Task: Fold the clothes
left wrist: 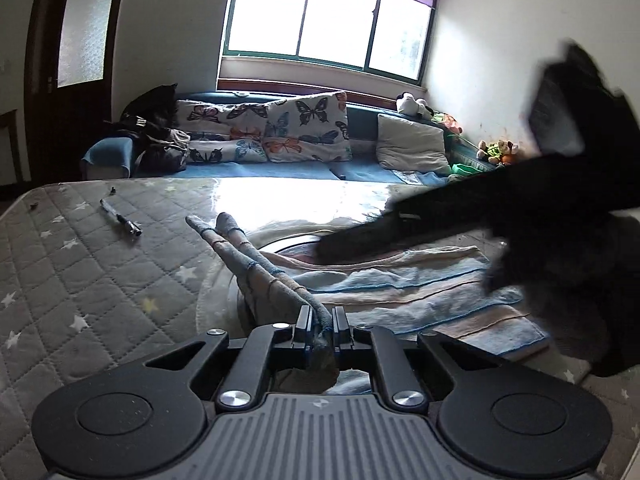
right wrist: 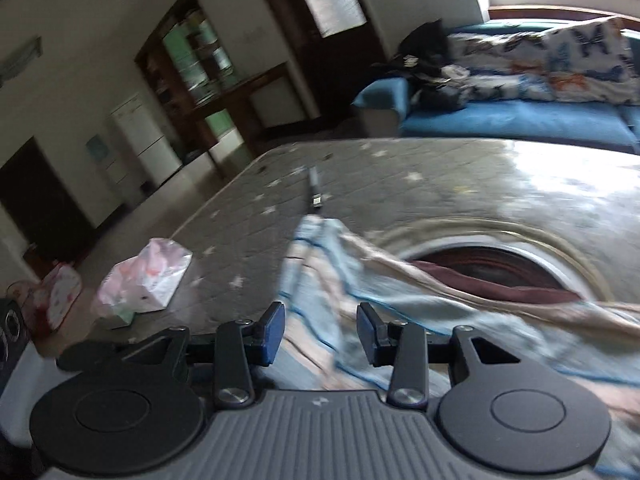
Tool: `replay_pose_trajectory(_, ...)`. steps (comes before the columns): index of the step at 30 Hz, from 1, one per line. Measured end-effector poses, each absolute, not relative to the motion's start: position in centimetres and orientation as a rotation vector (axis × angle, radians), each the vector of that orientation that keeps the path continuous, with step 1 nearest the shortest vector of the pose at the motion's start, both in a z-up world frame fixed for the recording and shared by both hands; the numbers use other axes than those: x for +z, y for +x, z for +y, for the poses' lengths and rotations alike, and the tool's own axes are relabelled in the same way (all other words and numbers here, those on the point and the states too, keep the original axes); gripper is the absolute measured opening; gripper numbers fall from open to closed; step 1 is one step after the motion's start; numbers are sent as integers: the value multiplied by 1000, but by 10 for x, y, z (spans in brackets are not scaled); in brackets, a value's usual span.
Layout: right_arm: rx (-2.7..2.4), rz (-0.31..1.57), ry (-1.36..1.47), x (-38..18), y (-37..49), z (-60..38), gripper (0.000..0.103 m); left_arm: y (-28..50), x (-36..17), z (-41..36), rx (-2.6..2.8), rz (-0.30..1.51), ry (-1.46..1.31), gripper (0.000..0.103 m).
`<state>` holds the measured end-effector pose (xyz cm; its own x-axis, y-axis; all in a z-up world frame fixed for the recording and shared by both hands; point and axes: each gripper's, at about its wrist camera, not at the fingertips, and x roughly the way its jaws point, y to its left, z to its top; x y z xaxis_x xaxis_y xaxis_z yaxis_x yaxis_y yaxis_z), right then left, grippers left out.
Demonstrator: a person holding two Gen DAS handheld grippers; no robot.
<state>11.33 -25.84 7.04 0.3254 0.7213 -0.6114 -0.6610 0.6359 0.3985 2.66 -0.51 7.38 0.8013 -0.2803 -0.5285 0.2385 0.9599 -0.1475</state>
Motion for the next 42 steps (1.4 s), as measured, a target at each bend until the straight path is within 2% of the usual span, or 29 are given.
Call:
replay_pose_trajectory(8,933,916,-3,54,120,-221,38,31,71,-14,-311,578,-52,10)
replay_pose_trajectory(9,930,919,-3,52,120,-222,35,31,71,-15,-315,576,-50,10)
replay_pose_trajectory(10,923,921,-1,51,120,-223,20,31,72,-15,-319,574,-48,10)
replay_pose_trajectory(11,915,922,1,50,120,-224,14,30,72,-16,-323,572,-47,11)
replay_pose_trajectory(13,899,916,14,49,120,-229,10,28,73,-16,-333,564,-45,13)
replay_pose_trajectory(16,875,902,53,52,121,-247,9,17,79,-15,-381,514,-43,14)
replay_pose_trajectory(18,857,892,72,54,121,-258,9,8,84,-16,-422,483,-40,22)
replay_pose_trajectory(20,831,878,98,57,122,-273,8,0,88,-17,-448,461,-42,39)
replay_pose_trajectory(25,765,845,140,65,124,-317,8,-3,89,-17,-448,455,-48,47)
replay_pose_trajectory(36,586,790,279,60,117,-424,8,9,73,-30,-425,553,-52,50)
replay_pose_trajectory(42,513,814,347,36,116,-466,8,16,66,-42,-421,596,-27,50)
